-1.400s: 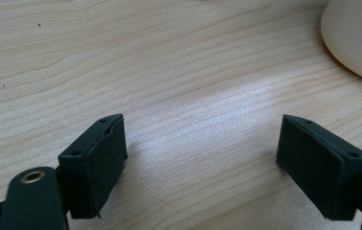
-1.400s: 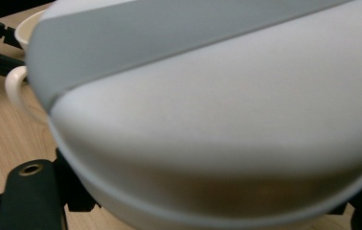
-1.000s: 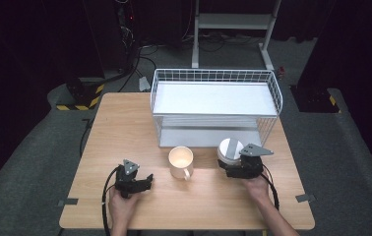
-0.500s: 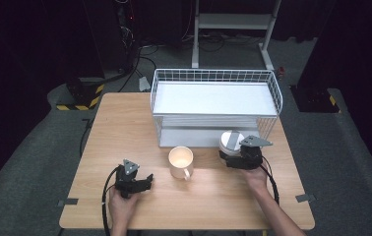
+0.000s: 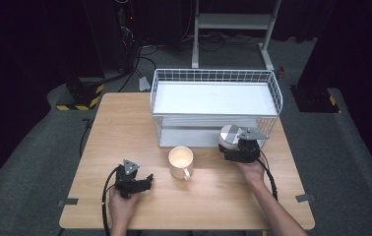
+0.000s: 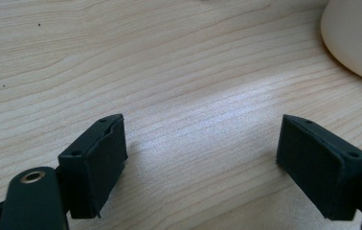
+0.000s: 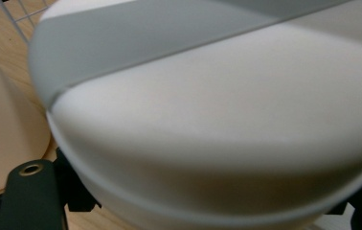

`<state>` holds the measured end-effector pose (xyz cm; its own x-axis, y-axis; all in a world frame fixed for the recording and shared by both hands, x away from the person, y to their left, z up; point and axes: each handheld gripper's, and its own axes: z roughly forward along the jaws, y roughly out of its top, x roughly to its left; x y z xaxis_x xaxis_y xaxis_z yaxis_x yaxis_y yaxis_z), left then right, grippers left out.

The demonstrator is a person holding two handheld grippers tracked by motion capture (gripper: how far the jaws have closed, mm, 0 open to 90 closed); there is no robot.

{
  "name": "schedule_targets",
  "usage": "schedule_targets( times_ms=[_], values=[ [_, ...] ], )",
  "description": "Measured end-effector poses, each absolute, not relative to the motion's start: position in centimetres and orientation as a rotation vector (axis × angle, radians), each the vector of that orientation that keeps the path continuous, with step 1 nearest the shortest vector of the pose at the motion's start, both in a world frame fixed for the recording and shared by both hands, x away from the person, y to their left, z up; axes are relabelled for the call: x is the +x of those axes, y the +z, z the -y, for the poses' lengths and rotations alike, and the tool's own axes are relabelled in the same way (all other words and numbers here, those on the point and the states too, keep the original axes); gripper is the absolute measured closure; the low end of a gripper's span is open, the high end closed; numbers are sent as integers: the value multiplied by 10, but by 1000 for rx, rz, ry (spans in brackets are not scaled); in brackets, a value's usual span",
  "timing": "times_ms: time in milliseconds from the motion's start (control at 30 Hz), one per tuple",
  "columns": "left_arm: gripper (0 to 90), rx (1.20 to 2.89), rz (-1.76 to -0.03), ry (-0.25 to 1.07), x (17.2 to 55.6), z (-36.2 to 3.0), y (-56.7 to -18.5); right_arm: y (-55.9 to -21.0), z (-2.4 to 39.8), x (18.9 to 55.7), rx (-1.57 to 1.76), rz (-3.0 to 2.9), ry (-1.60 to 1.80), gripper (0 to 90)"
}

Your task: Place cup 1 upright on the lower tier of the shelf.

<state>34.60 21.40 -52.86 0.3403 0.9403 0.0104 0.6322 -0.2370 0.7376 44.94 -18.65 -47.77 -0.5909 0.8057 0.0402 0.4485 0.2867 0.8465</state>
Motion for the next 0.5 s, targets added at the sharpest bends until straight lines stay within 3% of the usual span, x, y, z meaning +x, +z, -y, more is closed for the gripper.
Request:
schedule_targets(
  times_ms=[500],
  values=[
    [176,1973,-1369,616,346,-214,-528,-481,181,463,1147,-2143,1183,187]
  ],
)
